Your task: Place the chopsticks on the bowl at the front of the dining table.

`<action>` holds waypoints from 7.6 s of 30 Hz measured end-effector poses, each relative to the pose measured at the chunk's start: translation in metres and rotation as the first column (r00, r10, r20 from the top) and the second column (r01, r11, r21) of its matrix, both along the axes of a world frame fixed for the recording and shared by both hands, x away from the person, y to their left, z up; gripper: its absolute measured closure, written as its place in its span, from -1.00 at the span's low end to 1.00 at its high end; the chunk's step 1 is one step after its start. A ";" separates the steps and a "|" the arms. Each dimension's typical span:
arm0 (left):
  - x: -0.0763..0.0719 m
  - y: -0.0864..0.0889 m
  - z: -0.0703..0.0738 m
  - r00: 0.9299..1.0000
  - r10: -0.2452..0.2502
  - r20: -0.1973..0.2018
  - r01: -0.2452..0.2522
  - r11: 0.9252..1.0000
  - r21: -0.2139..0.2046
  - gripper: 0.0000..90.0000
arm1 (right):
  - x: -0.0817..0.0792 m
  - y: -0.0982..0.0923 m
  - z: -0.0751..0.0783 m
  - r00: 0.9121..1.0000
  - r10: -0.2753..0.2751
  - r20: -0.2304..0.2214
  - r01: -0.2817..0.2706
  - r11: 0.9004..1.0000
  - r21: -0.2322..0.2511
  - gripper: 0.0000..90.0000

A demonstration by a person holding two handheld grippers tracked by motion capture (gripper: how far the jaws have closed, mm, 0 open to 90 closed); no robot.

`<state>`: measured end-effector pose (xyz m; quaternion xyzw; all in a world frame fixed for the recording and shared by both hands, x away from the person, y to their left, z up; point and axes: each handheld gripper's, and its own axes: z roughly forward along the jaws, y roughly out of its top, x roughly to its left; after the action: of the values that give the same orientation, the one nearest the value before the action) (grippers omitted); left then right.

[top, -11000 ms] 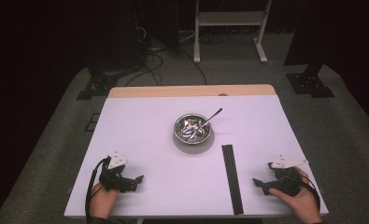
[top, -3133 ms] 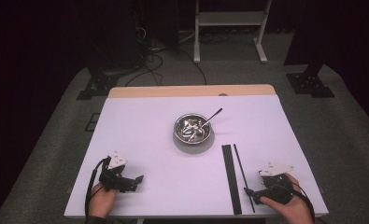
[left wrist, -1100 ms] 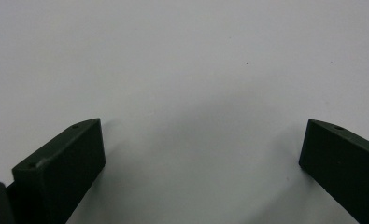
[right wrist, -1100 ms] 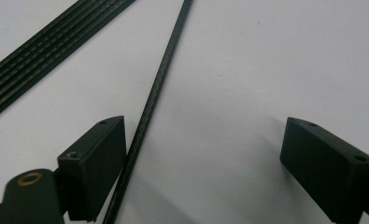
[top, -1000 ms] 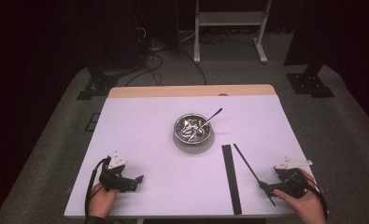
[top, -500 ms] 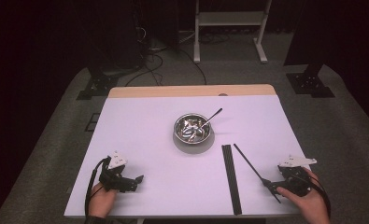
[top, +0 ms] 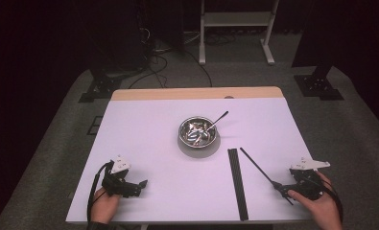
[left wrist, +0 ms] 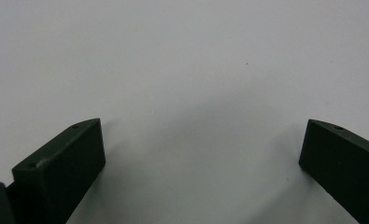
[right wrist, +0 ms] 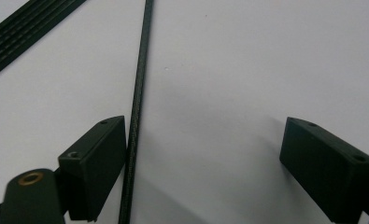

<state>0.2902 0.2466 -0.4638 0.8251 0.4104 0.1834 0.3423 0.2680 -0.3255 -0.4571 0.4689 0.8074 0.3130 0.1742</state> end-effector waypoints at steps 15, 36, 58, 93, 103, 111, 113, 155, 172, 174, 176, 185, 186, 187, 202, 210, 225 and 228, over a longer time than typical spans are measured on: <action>0.000 0.000 0.000 1.000 0.000 0.000 0.000 1.000 0.000 -1.00 | 0.002 -0.013 0.000 0.999 -0.045 0.001 0.045 0.999 0.003 -0.71; 0.000 0.000 0.000 1.000 0.000 -0.001 0.000 1.000 -0.001 -1.00 | 0.003 -0.032 0.000 0.995 -0.102 0.005 0.102 0.995 0.014 -0.70; 0.000 0.000 0.000 1.000 0.000 0.000 0.000 1.000 0.000 -1.00 | 0.012 -0.020 0.004 0.999 -0.050 0.019 0.050 0.999 0.022 -0.71; 0.000 0.000 0.000 1.000 0.000 0.000 0.000 1.000 -0.001 -1.00 | 0.038 0.017 0.004 0.998 0.054 0.024 -0.055 0.998 0.028 -0.71; 0.000 0.000 0.000 1.000 0.000 -0.001 0.000 1.000 -0.001 -1.00 | 0.046 0.028 0.000 0.996 0.083 0.012 -0.083 0.996 0.015 -0.71; 0.000 0.000 0.000 1.000 0.000 0.000 0.000 1.000 0.000 -1.00 | 0.047 0.033 -0.002 0.995 0.096 0.006 -0.096 0.995 -0.005 -0.76; 0.000 0.000 0.000 1.000 0.000 0.000 0.000 1.000 0.000 -1.00 | 0.047 0.033 -0.002 0.995 0.095 0.006 -0.095 0.995 -0.006 -0.76; 0.000 0.000 0.000 1.000 0.000 -0.001 0.000 1.000 -0.001 -1.00 | 0.049 0.035 0.006 0.987 0.159 0.011 -0.159 0.987 -0.003 0.67; 0.000 0.000 0.000 1.000 0.000 -0.001 0.000 1.000 -0.001 -1.00 | 0.048 0.031 0.007 0.989 0.148 0.001 -0.148 0.989 0.001 0.87; 0.000 0.000 0.000 1.000 0.000 0.000 0.000 1.000 -0.001 -1.00 | 0.048 0.031 0.007 0.989 0.146 0.000 -0.146 0.989 0.001 0.87; 0.000 0.000 0.000 1.000 0.000 0.000 0.000 1.000 -0.001 -1.00 | 0.048 0.031 0.007 0.989 0.147 0.002 -0.147 0.989 0.000 0.88; 0.000 0.000 0.000 1.000 0.000 0.000 0.000 1.000 0.000 -1.00 | 0.048 0.031 0.008 0.991 0.137 -0.011 -0.137 0.991 0.003 0.90; 0.000 0.000 0.000 1.000 0.000 0.000 0.000 1.000 0.000 -1.00 | 0.048 0.030 0.009 0.991 0.136 -0.011 -0.136 0.991 0.004 0.90; 0.000 0.000 0.000 1.000 0.000 0.000 0.000 1.000 0.000 -1.00 | 0.048 0.030 0.009 0.991 0.137 -0.009 -0.137 0.991 0.004 0.90; 0.000 0.000 0.000 1.000 0.000 0.001 0.000 1.000 0.000 -1.00 | 0.045 0.029 0.017 0.991 0.135 0.008 -0.135 0.990 0.038 0.90; 0.000 0.000 0.000 1.000 0.000 0.001 0.000 1.000 0.000 -1.00 | 0.044 0.030 0.028 0.990 0.134 0.034 -0.136 0.990 0.046 0.90; 0.000 0.000 0.000 1.000 0.000 0.000 0.000 1.000 0.000 -1.00 | 0.048 0.034 0.040 0.988 0.140 0.061 -0.144 0.987 0.077 0.90; 0.000 0.000 0.000 1.000 0.000 0.000 0.000 1.000 -0.001 -1.00 | 0.050 0.036 0.040 0.988 0.143 0.061 -0.148 0.986 0.079 0.90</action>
<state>0.2902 0.2465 -0.4639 0.8250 0.4106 0.1831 0.3425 0.3176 -0.2898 -0.4166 0.4068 0.8205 0.3712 0.1534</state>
